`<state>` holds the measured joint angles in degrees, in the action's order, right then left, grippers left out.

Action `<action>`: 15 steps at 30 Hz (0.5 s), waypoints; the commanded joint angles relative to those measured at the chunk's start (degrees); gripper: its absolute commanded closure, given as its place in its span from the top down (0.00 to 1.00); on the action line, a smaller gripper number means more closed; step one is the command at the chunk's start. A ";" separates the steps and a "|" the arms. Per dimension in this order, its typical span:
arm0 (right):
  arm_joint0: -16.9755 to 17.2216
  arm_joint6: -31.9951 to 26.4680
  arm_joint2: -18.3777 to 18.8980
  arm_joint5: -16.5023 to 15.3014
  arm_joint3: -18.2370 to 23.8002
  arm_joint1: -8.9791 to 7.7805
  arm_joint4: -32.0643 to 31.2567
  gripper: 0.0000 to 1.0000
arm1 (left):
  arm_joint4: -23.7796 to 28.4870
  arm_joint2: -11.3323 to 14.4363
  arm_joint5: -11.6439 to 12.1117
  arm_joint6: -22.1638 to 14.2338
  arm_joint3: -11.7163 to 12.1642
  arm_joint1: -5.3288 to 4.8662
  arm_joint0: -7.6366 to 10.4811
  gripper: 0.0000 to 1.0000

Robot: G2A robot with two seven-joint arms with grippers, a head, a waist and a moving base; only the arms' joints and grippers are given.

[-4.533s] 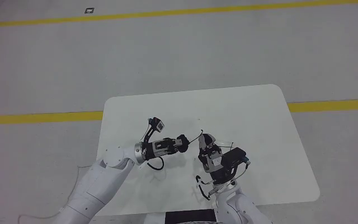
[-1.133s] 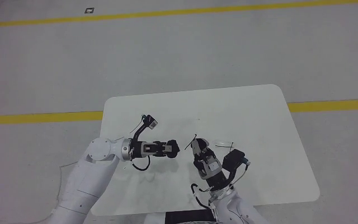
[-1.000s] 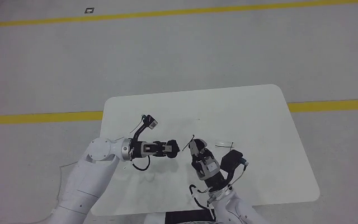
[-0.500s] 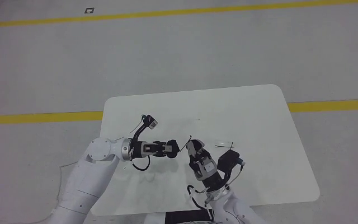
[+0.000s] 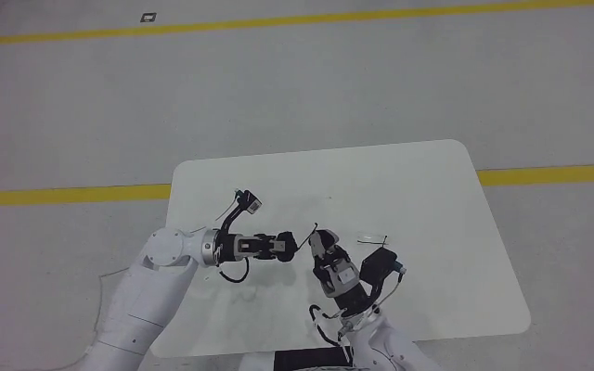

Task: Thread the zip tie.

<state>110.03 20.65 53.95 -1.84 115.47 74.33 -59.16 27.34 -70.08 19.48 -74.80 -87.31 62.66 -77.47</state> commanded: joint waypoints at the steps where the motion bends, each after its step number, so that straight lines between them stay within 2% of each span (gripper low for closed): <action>1: -0.04 -0.11 -0.05 0.08 -0.07 -0.02 -0.11 0.00 | 0.00 0.00 0.00 0.00 0.00 0.00 0.00 0.00; 15: -0.03 0.34 -0.13 0.89 -0.19 -0.15 -0.65 0.00 | 0.00 0.00 0.00 0.00 0.00 0.00 0.00 0.00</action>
<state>110.00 20.74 53.81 -0.88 115.23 74.18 -59.94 27.34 -70.08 19.48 -74.80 -87.31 62.66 -77.47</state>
